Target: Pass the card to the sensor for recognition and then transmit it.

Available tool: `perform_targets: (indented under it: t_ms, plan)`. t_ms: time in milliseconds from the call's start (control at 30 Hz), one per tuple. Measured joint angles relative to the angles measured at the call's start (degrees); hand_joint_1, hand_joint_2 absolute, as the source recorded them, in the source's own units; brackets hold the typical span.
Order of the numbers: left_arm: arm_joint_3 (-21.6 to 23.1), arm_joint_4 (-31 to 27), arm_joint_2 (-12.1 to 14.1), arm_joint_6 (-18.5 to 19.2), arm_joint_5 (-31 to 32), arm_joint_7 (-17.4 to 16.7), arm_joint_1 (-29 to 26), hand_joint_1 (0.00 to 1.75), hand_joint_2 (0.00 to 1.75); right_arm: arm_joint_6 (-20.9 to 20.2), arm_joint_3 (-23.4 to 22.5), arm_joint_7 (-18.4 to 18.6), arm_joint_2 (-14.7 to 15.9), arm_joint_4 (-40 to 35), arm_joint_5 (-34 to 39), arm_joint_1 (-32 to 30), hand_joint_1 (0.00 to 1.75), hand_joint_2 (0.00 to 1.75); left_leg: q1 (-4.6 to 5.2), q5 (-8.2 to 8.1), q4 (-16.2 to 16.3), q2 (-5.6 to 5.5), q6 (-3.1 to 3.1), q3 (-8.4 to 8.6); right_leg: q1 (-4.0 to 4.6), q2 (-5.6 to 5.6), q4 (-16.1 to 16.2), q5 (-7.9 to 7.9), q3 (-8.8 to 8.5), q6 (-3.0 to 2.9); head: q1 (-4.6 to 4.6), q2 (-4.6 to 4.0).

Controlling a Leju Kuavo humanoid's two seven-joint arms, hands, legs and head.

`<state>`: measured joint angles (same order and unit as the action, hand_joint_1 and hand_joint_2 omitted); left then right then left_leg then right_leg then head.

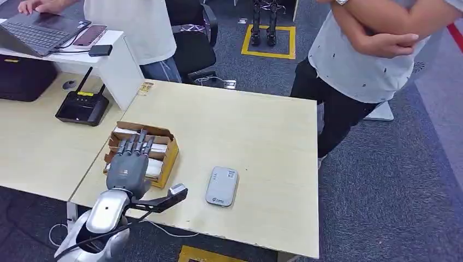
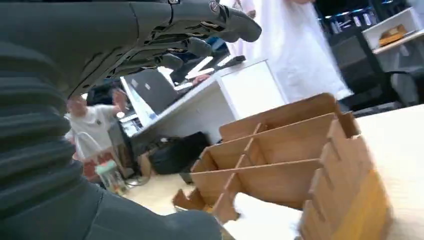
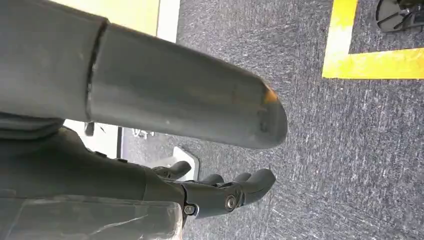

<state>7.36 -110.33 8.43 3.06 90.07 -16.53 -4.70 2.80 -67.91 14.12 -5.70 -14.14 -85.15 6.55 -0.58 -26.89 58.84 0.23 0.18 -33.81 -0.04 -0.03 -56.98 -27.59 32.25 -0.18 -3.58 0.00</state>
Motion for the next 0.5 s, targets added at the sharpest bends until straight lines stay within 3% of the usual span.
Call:
perform_targets:
  t_ms: [167,300,500]
  plan:
    - [-4.3,0.0,-4.6,0.2,0.0,5.0,0.4,0.0,1.75,0.0,0.1,-0.2,0.1,0.0,0.0,0.0,0.0,0.0,0.01,0.0,0.0,0.02,0.0,0.01,-0.01,0.01,0.0,0.0,0.0,0.0,0.02,0.0]
    - [-8.3,0.7,-8.9,1.8,-1.8,11.3,1.9,0.0,1.75,-0.2,0.4,-0.3,0.5,0.0,-0.6,0.1,0.0,0.0,0.0,0.0,0.0,-0.04,0.0,0.01,-0.01,-0.05,0.0,0.0,0.0,0.0,0.0,0.0]
    - [-11.0,2.3,-11.9,2.1,-2.2,12.4,3.8,0.0,1.75,-0.2,0.7,-0.4,1.0,0.0,-0.8,0.1,0.0,0.0,0.0,0.0,0.0,-0.02,0.0,0.01,-0.01,-0.03,0.0,0.0,0.0,0.0,0.02,0.0]
